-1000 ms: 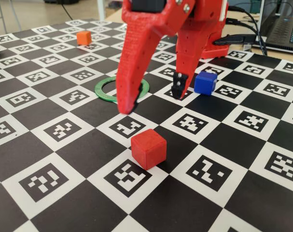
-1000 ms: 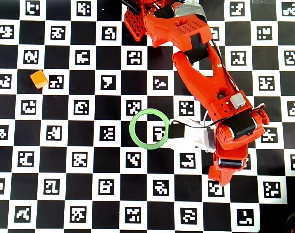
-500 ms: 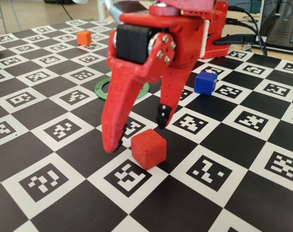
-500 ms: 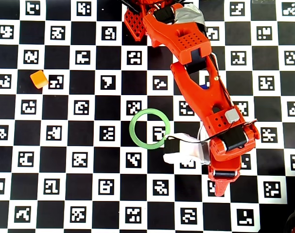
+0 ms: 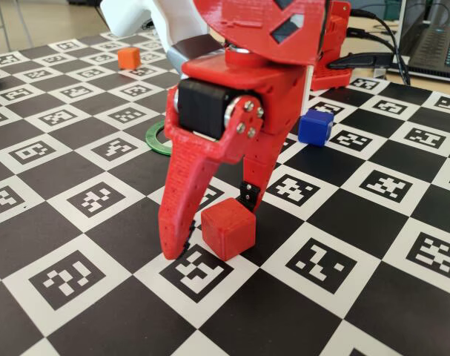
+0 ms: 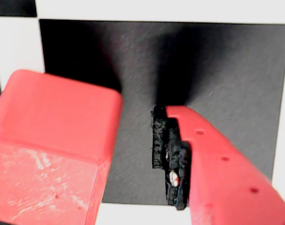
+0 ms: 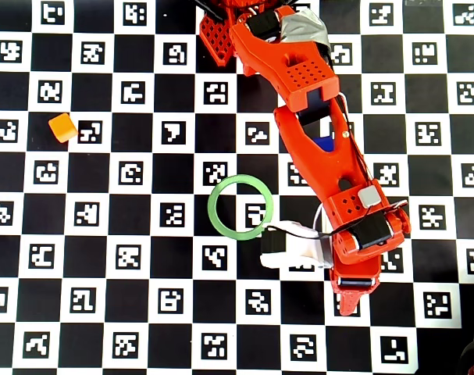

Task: Grab the red cube then put it in the green circle then put the blue cube on top and finally the orange cube on top

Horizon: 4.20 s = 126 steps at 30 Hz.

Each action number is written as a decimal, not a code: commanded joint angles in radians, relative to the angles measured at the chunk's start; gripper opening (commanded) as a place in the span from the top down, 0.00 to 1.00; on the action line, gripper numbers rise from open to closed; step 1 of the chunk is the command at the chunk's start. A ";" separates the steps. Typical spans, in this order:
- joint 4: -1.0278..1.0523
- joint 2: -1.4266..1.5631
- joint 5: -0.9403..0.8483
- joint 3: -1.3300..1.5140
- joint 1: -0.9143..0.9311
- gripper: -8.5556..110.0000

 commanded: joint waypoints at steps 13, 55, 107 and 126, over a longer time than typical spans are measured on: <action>-0.008 0.054 0.147 -0.106 -0.015 0.57; -0.041 0.023 0.204 -0.087 -0.008 0.58; 0.230 0.946 -0.322 0.634 0.206 0.89; 0.020 1.092 -0.483 1.029 0.380 0.90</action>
